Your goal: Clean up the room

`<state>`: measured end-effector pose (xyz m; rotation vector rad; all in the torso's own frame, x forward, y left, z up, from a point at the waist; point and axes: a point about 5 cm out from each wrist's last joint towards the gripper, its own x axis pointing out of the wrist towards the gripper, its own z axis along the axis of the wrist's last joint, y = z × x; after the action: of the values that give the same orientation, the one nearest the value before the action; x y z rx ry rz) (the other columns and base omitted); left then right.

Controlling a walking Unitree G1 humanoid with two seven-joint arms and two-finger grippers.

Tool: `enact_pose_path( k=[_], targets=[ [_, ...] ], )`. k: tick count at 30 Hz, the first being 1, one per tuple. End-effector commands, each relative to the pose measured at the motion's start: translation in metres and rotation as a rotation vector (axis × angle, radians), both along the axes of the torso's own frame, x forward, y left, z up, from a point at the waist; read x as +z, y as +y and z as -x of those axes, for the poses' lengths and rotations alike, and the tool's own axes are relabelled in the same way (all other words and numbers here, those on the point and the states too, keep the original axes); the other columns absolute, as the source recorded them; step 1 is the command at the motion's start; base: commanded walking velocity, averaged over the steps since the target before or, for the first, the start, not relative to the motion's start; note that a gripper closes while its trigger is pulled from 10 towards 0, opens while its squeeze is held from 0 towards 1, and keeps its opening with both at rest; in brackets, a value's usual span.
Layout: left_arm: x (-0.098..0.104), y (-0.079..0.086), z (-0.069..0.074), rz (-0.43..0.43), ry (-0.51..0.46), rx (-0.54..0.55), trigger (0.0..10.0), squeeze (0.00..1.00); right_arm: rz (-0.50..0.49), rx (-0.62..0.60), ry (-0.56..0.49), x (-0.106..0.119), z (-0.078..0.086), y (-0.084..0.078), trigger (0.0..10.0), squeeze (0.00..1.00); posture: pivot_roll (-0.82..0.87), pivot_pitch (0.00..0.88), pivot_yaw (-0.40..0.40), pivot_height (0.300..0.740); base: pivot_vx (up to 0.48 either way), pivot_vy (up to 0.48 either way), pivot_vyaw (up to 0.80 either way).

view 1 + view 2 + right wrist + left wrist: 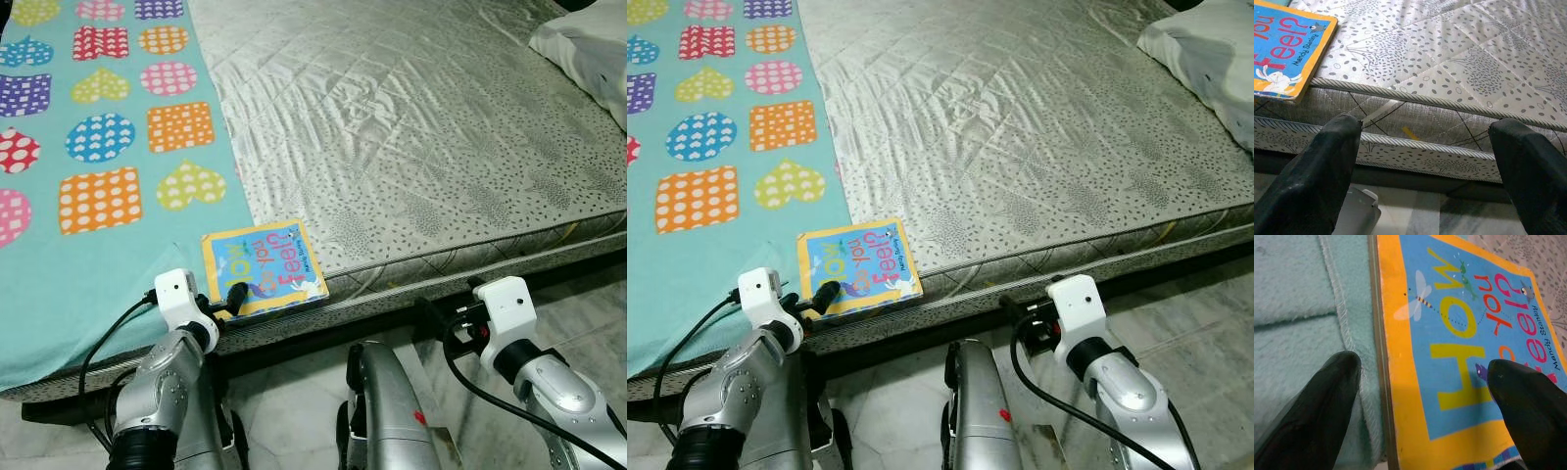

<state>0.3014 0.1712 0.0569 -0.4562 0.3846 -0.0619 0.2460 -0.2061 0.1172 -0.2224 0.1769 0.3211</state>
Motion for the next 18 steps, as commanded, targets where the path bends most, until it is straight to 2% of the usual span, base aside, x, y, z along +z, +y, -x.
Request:
enact_pose_path(
  k=[1,10,15,18],
  targets=[
    [-0.0063,0.0007,0.0017,0.018,0.032,-0.009,10.0,0.00,0.014,0.011,0.009,-0.0008,0.0023,0.0004,10.0,0.00,-0.16,0.249,-0.061,0.555,0.000,0.000,0.00],
    [-0.0032,-0.0031,-0.0054,0.039,0.026,-0.062,10.0,0.00,0.014,0.018,-0.002,-0.0015,-0.0016,0.0053,10.0,0.00,-0.16,0.237,-0.055,0.555,0.000,0.000,0.00],
    [0.0009,-0.0058,-0.0014,0.045,0.013,-0.073,10.0,0.00,0.015,0.021,0.001,-0.0080,0.0004,0.0091,10.0,0.00,-0.15,0.230,-0.054,0.555,0.000,0.000,0.00],
    [-0.0029,-0.0063,-0.0007,0.052,0.031,-0.094,10.0,0.00,0.013,0.023,0.002,-0.0104,-0.0043,0.0071,10.0,0.00,-0.14,0.224,-0.057,0.555,0.000,0.000,0.00]
  ],
)
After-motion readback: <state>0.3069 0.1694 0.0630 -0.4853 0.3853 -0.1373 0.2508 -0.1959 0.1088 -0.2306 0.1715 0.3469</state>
